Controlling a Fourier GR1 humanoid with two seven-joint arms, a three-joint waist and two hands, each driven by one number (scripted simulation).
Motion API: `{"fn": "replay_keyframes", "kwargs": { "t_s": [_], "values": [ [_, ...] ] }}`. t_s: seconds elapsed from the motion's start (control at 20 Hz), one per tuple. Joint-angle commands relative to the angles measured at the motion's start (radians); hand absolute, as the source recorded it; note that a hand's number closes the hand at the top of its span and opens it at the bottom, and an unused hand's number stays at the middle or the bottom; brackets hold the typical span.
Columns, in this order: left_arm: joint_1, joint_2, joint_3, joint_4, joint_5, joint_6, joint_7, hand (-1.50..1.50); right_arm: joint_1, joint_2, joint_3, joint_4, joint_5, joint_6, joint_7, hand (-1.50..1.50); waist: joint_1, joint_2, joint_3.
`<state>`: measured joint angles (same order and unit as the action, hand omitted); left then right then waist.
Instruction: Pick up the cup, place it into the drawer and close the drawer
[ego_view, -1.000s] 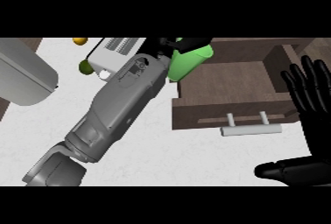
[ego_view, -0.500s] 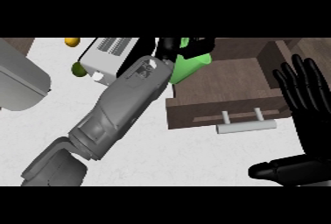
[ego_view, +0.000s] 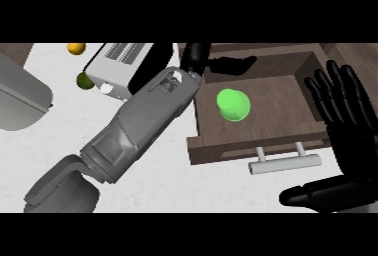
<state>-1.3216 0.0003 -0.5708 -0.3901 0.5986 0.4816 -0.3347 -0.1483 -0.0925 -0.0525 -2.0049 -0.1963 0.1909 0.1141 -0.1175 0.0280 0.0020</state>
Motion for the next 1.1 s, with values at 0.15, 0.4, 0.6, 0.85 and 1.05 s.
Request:
{"fn": "replay_keyframes", "kwargs": {
  "t_s": [0.15,0.4,0.6,0.85,1.05],
  "values": [
    [0.043,0.0,0.01,-0.084,0.11,-0.035,-0.083,-1.5,0.012,-0.001,-0.035,-0.017,-0.085,0.012,0.027,-1.5,0.025,-0.009,-0.001],
    [-0.004,0.0,0.079,-0.12,0.174,-0.067,-0.146,-1.5,0.033,0.007,-0.022,-0.026,-0.101,0.014,0.047,-1.5,0.065,-0.018,-0.002],
    [0.046,0.0,0.105,-0.162,0.182,-0.1,-0.124,-1.5,0.036,-0.072,-0.124,-0.073,-0.22,0.064,0.091,1.5,0.098,-0.028,-0.002],
    [0.135,0.098,0.134,-0.314,0.198,-0.094,-0.068,-1.5,0.059,-0.158,-0.097,-0.07,-0.141,0.154,0.074,1.5,0.141,-0.041,-0.003],
    [0.288,0.144,0.155,-0.411,0.196,-0.072,-0.117,-1.5,0.131,-0.166,-0.055,-0.107,-0.014,0.189,0.018,1.5,0.142,-0.038,-0.003]
  ]
}}
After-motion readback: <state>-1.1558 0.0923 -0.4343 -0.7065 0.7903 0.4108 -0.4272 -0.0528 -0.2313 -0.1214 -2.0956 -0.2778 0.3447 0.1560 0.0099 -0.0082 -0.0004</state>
